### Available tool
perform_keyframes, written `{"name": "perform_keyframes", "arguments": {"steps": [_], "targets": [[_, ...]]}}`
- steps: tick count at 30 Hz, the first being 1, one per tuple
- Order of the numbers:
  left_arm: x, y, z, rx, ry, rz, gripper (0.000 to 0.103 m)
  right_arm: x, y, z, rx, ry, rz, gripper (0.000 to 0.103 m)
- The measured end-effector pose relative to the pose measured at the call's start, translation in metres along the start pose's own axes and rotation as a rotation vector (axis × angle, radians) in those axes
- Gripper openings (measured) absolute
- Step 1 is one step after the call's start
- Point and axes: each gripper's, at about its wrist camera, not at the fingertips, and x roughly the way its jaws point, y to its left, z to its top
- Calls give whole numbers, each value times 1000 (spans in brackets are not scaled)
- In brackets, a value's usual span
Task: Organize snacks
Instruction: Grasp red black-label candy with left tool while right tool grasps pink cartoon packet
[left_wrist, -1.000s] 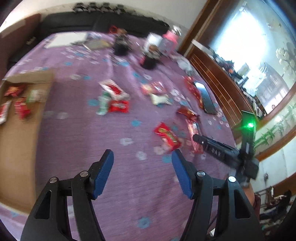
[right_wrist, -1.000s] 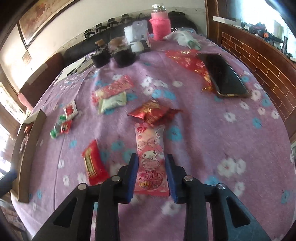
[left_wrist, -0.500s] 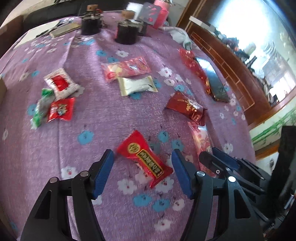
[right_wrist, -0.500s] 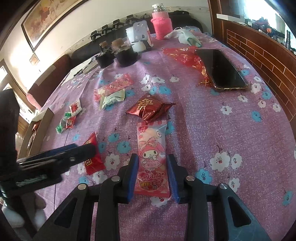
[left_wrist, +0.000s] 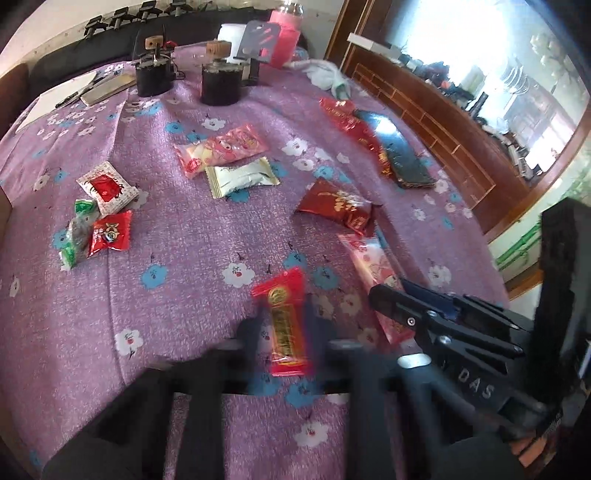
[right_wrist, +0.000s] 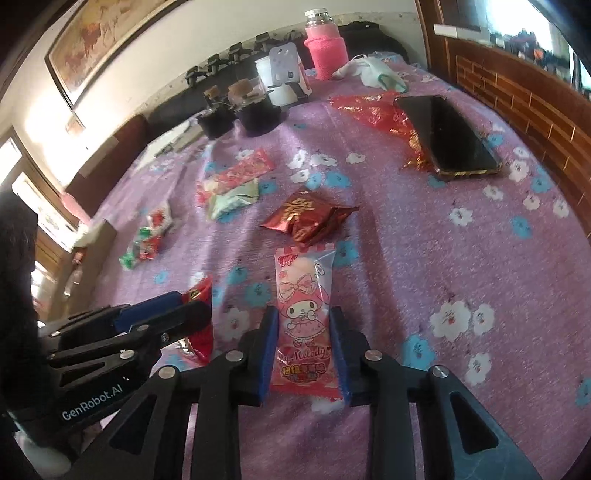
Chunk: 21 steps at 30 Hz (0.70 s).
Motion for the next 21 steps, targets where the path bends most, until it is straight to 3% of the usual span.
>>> {"name": "perform_keyframes", "arguments": {"steps": [8,10,12,13,16,19,20,21], "targets": [[-19,17,-6,-51,-28,-29,9,-13,8,-8,-2,-19,0,28],[-19,19,-4,-78,-31,-43,23,-14,9,-10,-3,-21,-9,28],[-16,17,-1,-94,-35,-43,65,-17,8,-12,-2,-26,-14,28],[-14,15,0,-91,-43,-30,69,-18,8,-13,-1,-28,-14,28],[-1,0,3,-33,-44,17,69,-23,7,-17,-13,-36,-21,28],[22,-15,2,34,10,67,68,-27,6,-21,-30,-43,-39,28],[27,-17,0,47,26,72,61,-29,6,-22,-31,-46,-39,28],[29,-23,-3,81,8,110,45,-30,5,-23,-33,-50,-42,28]]}}
